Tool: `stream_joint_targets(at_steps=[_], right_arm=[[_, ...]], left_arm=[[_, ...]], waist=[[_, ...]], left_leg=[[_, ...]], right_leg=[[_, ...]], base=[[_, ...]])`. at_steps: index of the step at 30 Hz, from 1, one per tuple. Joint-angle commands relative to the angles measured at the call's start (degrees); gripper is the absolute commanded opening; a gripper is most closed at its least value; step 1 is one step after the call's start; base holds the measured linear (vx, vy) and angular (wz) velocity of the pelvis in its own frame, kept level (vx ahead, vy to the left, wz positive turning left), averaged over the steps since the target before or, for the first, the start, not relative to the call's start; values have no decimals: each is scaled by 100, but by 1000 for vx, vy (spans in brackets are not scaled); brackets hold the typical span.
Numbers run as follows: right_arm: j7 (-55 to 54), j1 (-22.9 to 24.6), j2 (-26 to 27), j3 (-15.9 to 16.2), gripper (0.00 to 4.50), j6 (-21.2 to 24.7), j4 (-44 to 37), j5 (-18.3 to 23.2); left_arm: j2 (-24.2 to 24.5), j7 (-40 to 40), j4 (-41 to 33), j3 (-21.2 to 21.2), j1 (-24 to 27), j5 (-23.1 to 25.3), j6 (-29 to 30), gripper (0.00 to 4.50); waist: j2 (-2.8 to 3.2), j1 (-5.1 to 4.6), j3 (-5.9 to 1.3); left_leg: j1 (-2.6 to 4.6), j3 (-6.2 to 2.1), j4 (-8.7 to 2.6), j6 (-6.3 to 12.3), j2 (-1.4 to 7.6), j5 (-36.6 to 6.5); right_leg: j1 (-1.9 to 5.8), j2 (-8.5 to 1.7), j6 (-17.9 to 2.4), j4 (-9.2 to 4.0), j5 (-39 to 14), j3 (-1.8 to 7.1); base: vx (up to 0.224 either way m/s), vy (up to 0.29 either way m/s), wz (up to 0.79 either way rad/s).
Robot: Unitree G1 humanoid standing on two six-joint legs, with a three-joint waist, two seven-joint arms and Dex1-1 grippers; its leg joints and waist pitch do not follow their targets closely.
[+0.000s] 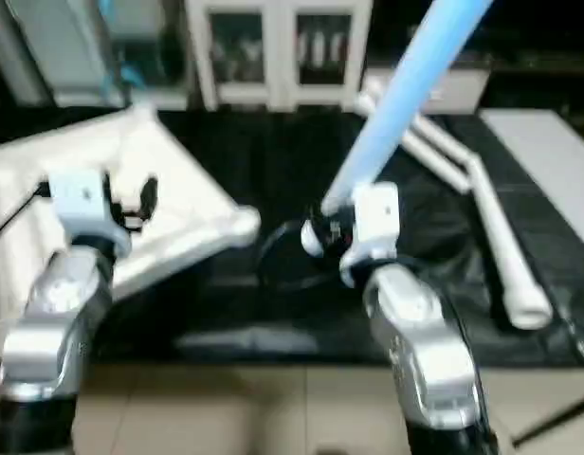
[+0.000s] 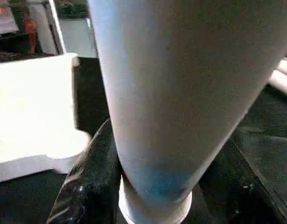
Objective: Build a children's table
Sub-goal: Pick table leg
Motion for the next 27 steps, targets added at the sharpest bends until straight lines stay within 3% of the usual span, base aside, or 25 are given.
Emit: stream_joint_targets(at_steps=[1,2,3,4,5,6,7,8,9,11,12,13,14,15,16,17,18,20,21,22,23,24,25,26,27], right_arm=[[15,-83,59,1,185,40,-101,-9],[12,-87,58,-5,185,38,-94,-14],[12,-87,58,-5,185,38,-94,-14],[3,-99,41,-10,185,39,-76,-27],[-8,-115,10,-23,185,39,-45,-43],[-8,-115,10,-23,185,39,-45,-43],[-17,-131,-29,-44,185,53,-6,-73],[-22,-133,-42,-50,185,59,2,-82],[-30,-136,-63,-58,185,69,13,-95],[-14,-152,-82,-76,185,64,37,-104],[5,-166,-102,-77,185,53,52,-121],[8,-169,-105,-77,185,51,55,-123],[19,-180,-120,-78,185,47,64,-126],[28,-186,-129,-77,185,44,71,-126],[28,-186,-129,-77,185,44,71,-126],[38,-198,-141,-70,185,41,79,-124],[39,-207,-148,-69,185,40,87,-118],[44,-219,-162,-74,185,42,94,-98],[95,-246,-199,-105,185,43,119,-50],[95,-246,-199,-105,185,43,119,-50],[131,-256,-214,-127,185,45,129,-33],[281,-287,-273,-183,185,49,155,63],[483,-323,-371,-240,185,78,173,180],[516,-328,-386,-249,185,84,175,202],[789,-365,-516,-317,185,113,192,367]], left_arm=[[106,4,-62,108,17,46,33,357],[106,-1,-62,104,20,42,38,357],[106,-1,-62,104,20,42,38,357],[94,-21,-57,107,24,49,35,357],[73,-44,-56,104,29,48,37,357],[73,-44,-56,104,29,48,37,357],[54,-61,-56,72,41,46,40,357],[49,-65,-61,56,53,43,42,357],[43,-70,-70,30,73,39,46,357],[26,-69,-74,-2,89,39,44,357],[13,-74,-77,-18,96,35,47,357],[11,-74,-76,-21,96,36,47,357],[3,-84,-76,-35,104,38,53,357],[5,-90,-77,-45,106,46,57,357],[5,-90,-77,-45,106,46,57,357],[12,-102,-81,-55,109,67,69,357],[-15,-121,-89,-38,117,17,116,357],[-8,-263,-121,-71,164,-78,194,357],[80,-721,-192,-207,302,-337,308,357],[80,-721,-192,-207,302,-337,308,357],[121,-949,-228,-266,369,-465,328,357],[258,-1466,-342,-346,523,-784,319,385],[445,-2090,-501,-421,694,-1214,378,392],[478,-2158,-519,-435,715,-1250,394,392],[771,-2704,-650,-560,866,-1506,529,392]], waist=[[-215,231,-333],[-167,286,-312],[-126,297,-309],[-7,323,-290],[127,327,-331],[438,214,-335],[553,-50,-363],[434,-75,-444],[398,-83,-406],[307,-88,-400],[190,-107,-392],[-2,-49,-324],[-126,14,-268],[-389,211,-381],[-289,325,-392],[-263,339,-399],[-215,338,-329],[-127,368,-311],[56,380,-311],[382,374,-413],[434,181,-353],[382,141,-492],[333,260,-573],[304,289,-612],[230,334,-590]], left_leg=[[-727,-157,277,227,184,68],[-716,-141,182,165,238,321],[-690,-123,67,174,282,486],[-636,-77,-312,242,390,839],[-572,-64,-539,247,482,1012],[74,-333,-980,193,818,166],[480,-840,-1216,357,1271,-1670],[676,-978,-1198,683,1387,-1747],[664,-900,-1067,1345,1262,-999],[678,-793,-1078,1694,1231,-523],[650,-660,-1092,1858,1166,-114],[465,-359,-1066,1590,860,-363],[248,-118,-1033,1306,601,-955],[-142,195,-123,918,-20,-1058],[-436,-45,242,471,165,-303],[-673,-113,347,157,167,140],[-694,-140,335,56,226,277],[-688,-127,12,-33,354,899],[-591,-113,-506,133,513,1550],[-156,-277,-849,213,825,1714],[-89,-516,-932,450,1072,1272],[203,-774,-767,903,1361,2536],[246,-793,-540,883,1305,5270],[297,-781,-486,749,1237,6225],[217,-695,-498,577,997,6556]], right_leg=[[834,-926,-626,-887,-2752,821],[806,-831,-1174,-944,-2212,708],[791,-744,-1417,-968,-2061,597],[764,-515,-1562,-996,-2055,309],[768,-396,-1464,-958,-1980,150],[348,35,-925,-667,-1689,-237],[-54,127,-646,142,-1312,-292],[-219,62,-390,286,-1040,-254],[-459,-24,216,461,-472,-251],[-592,-93,388,482,-172,-235],[-668,-168,383,395,175,-162],[-508,-307,59,-77,610,-32],[-236,-383,-45,-420,363,128],[433,-828,-561,-873,-1087,816],[712,-1098,-1097,-883,-1927,945],[821,-951,-1317,-787,-1664,835],[769,-960,-1487,-826,-1544,767],[671,-725,-1792,-883,-1297,441],[542,-460,-1581,-800,-952,103],[287,-111,-913,-501,-264,-193],[79,37,-714,-125,-68,-276],[-224,-88,-459,145,316,-117],[-306,-251,-161,67,1195,59],[-341,-290,11,16,1429,122],[-289,-353,154,-151,1668,178]], base=[[242,-91,3],[77,-15,4],[167,-4,7],[89,11,4],[187,44,7],[181,125,0],[181,125,0],[198,123,2],[212,72,8],[201,64,7],[180,0,1],[256,-41,4],[163,-57,1],[182,-81,6],[192,-60,2],[192,-60,2],[171,-23,-3],[120,5,-1],[157,50,1],[157,50,1],[158,129,-9],[146,140,-9],[146,140,-9],[103,89,-4],[16,72,-6]])
